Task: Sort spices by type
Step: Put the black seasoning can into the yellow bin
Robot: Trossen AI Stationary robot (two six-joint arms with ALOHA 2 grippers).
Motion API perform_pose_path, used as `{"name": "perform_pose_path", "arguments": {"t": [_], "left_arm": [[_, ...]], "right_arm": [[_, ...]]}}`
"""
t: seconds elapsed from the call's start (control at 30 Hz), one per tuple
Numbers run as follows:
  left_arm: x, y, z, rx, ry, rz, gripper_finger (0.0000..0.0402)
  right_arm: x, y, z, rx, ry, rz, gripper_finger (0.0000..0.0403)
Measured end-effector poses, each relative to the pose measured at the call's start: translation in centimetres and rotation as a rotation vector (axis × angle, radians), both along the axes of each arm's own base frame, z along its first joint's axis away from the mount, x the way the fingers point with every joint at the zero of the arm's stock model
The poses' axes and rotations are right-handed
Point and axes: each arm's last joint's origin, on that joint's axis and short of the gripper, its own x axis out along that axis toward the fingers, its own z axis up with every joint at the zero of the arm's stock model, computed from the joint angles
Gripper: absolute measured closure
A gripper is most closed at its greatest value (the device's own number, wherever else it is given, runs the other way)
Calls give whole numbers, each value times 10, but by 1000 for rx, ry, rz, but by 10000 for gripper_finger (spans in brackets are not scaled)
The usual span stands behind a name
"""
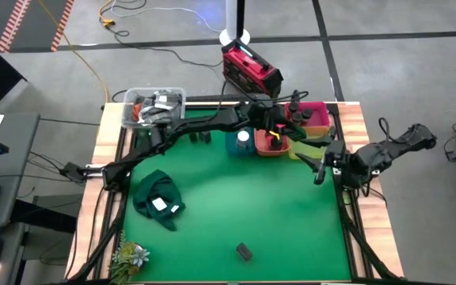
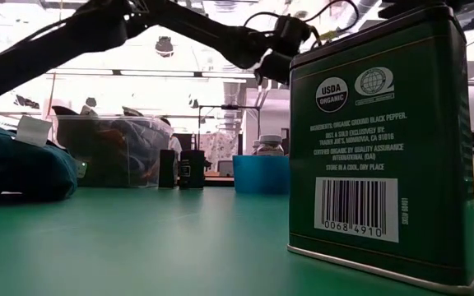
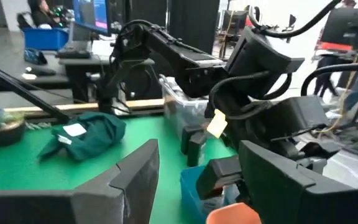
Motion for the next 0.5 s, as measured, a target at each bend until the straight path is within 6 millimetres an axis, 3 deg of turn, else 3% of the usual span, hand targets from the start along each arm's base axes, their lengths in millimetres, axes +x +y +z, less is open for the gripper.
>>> {"name": "perform_pose_path", "arguments": {"t": [0.23, 0.5], "left_arm": [[14, -3, -11, -7, -20, -4, 264], [15, -4, -20, 23, 23, 20, 264]], "right_arm": [[1, -3, -1, -12, -3, -55, 154], [1, -3, -2, 2, 0, -65, 154]]}}
